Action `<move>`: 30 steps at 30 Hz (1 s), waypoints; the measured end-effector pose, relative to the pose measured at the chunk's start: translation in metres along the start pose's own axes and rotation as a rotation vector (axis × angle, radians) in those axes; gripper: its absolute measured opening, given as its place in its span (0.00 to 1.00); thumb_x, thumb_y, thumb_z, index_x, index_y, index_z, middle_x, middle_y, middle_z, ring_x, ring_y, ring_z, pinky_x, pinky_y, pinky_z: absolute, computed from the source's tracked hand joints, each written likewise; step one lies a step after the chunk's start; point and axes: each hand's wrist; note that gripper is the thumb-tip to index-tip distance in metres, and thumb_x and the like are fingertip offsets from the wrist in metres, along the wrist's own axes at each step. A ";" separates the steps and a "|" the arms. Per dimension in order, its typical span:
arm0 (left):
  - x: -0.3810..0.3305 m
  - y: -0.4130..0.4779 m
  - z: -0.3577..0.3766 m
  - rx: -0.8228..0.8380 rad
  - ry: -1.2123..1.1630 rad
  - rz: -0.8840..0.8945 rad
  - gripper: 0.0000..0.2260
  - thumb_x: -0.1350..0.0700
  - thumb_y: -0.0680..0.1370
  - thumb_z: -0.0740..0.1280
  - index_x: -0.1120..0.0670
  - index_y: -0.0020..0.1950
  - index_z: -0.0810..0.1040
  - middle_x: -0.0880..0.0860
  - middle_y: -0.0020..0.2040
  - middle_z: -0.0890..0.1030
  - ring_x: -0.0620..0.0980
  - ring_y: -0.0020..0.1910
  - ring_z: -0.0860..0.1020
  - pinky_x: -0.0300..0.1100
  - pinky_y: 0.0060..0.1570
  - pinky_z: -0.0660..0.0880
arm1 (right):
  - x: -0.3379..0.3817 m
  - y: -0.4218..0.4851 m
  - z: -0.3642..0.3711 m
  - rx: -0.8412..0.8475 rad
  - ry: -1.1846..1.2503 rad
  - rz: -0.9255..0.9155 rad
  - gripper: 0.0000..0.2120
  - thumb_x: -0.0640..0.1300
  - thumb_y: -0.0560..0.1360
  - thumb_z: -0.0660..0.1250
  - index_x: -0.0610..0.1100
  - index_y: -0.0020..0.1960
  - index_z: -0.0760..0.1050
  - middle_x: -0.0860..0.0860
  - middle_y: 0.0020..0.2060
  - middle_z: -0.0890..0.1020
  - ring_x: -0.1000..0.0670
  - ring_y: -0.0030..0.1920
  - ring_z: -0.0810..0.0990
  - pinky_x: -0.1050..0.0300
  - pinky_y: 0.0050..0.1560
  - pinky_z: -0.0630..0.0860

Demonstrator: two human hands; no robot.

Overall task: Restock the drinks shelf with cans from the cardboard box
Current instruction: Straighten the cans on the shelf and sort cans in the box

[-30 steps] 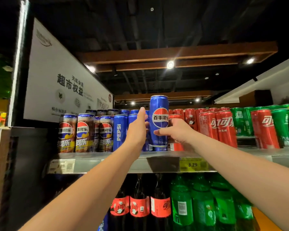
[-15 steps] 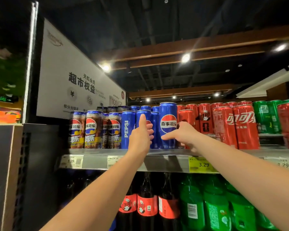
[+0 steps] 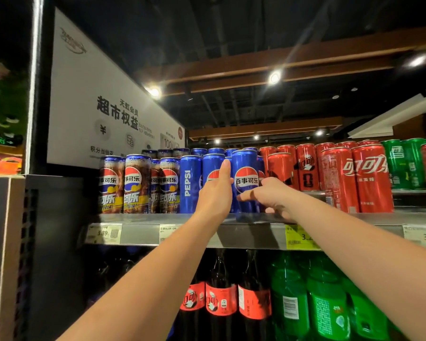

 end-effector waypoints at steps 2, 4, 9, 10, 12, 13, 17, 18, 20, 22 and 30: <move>0.001 0.000 0.001 -0.019 0.012 0.020 0.26 0.31 0.76 0.50 0.50 0.43 0.77 0.48 0.43 0.79 0.49 0.47 0.79 0.50 0.54 0.75 | -0.001 -0.001 -0.003 -0.016 0.039 0.049 0.20 0.37 0.66 0.74 0.41 0.57 0.75 0.43 0.52 0.80 0.42 0.54 0.77 0.47 0.51 0.77; 0.001 0.001 0.003 -0.044 0.027 0.043 0.25 0.31 0.76 0.51 0.48 0.39 0.76 0.49 0.40 0.80 0.49 0.43 0.79 0.52 0.53 0.76 | -0.002 -0.001 -0.005 -0.044 0.049 0.063 0.19 0.33 0.65 0.73 0.38 0.56 0.76 0.41 0.53 0.80 0.40 0.54 0.78 0.43 0.55 0.78; 0.000 0.002 0.005 -0.051 0.068 0.047 0.27 0.30 0.75 0.50 0.50 0.43 0.76 0.51 0.42 0.80 0.49 0.42 0.78 0.50 0.52 0.77 | -0.004 0.001 -0.004 -0.089 0.037 0.042 0.22 0.32 0.63 0.77 0.36 0.56 0.77 0.41 0.51 0.82 0.40 0.52 0.80 0.43 0.55 0.78; 0.000 0.003 0.005 -0.051 0.071 0.044 0.27 0.30 0.75 0.50 0.51 0.45 0.76 0.51 0.43 0.80 0.49 0.42 0.78 0.49 0.50 0.77 | -0.004 0.001 -0.004 -0.094 0.035 0.039 0.22 0.33 0.63 0.78 0.36 0.56 0.77 0.41 0.51 0.82 0.40 0.52 0.80 0.42 0.55 0.78; 0.000 0.004 0.006 -0.051 0.078 0.037 0.28 0.31 0.76 0.50 0.53 0.49 0.76 0.51 0.44 0.79 0.48 0.42 0.78 0.47 0.47 0.76 | -0.005 0.001 -0.003 -0.114 -0.009 0.023 0.24 0.36 0.62 0.79 0.38 0.56 0.77 0.42 0.50 0.82 0.42 0.51 0.81 0.44 0.55 0.78; 0.000 0.005 0.006 -0.048 0.079 0.028 0.29 0.31 0.76 0.50 0.53 0.52 0.76 0.52 0.45 0.79 0.48 0.43 0.77 0.46 0.47 0.76 | -0.005 0.000 -0.003 -0.128 -0.041 0.012 0.24 0.38 0.62 0.80 0.38 0.56 0.77 0.43 0.49 0.82 0.43 0.50 0.81 0.45 0.54 0.78; 0.000 0.008 0.006 -0.049 0.089 0.005 0.29 0.31 0.76 0.50 0.53 0.53 0.76 0.51 0.45 0.79 0.48 0.44 0.77 0.45 0.47 0.76 | -0.004 -0.001 -0.002 -0.150 -0.093 -0.011 0.24 0.42 0.63 0.80 0.38 0.55 0.76 0.45 0.47 0.81 0.47 0.44 0.79 0.52 0.44 0.77; 0.000 0.008 0.006 -0.053 0.096 0.007 0.28 0.31 0.76 0.50 0.53 0.51 0.76 0.50 0.44 0.79 0.47 0.43 0.77 0.45 0.46 0.75 | -0.004 -0.002 -0.001 -0.147 -0.102 -0.014 0.23 0.42 0.64 0.79 0.39 0.55 0.76 0.46 0.46 0.81 0.48 0.42 0.79 0.55 0.40 0.76; -0.001 0.006 0.006 -0.060 0.109 0.016 0.27 0.31 0.76 0.51 0.53 0.47 0.76 0.50 0.41 0.79 0.47 0.41 0.77 0.44 0.43 0.75 | -0.004 -0.004 -0.001 -0.148 -0.128 -0.024 0.23 0.43 0.64 0.79 0.39 0.55 0.76 0.47 0.44 0.80 0.50 0.40 0.78 0.58 0.34 0.72; -0.003 0.002 0.005 -0.064 0.108 0.027 0.25 0.32 0.77 0.52 0.51 0.42 0.75 0.49 0.38 0.78 0.46 0.38 0.77 0.44 0.40 0.73 | -0.001 -0.008 0.000 -0.134 -0.152 -0.030 0.24 0.45 0.65 0.79 0.39 0.56 0.75 0.48 0.43 0.80 0.51 0.39 0.77 0.58 0.33 0.70; -0.011 -0.032 -0.019 -0.041 0.479 0.185 0.22 0.42 0.79 0.57 0.52 0.28 0.65 0.45 0.21 0.68 0.44 0.23 0.67 0.40 0.27 0.61 | 0.015 -0.043 -0.014 -0.083 -0.683 -0.156 0.08 0.47 0.74 0.67 0.43 0.47 0.73 0.50 0.39 0.76 0.52 0.36 0.74 0.60 0.30 0.66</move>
Point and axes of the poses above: each hand's wrist, its own y-axis towards the middle knuckle, its own z-axis out of the palm, x = y × z
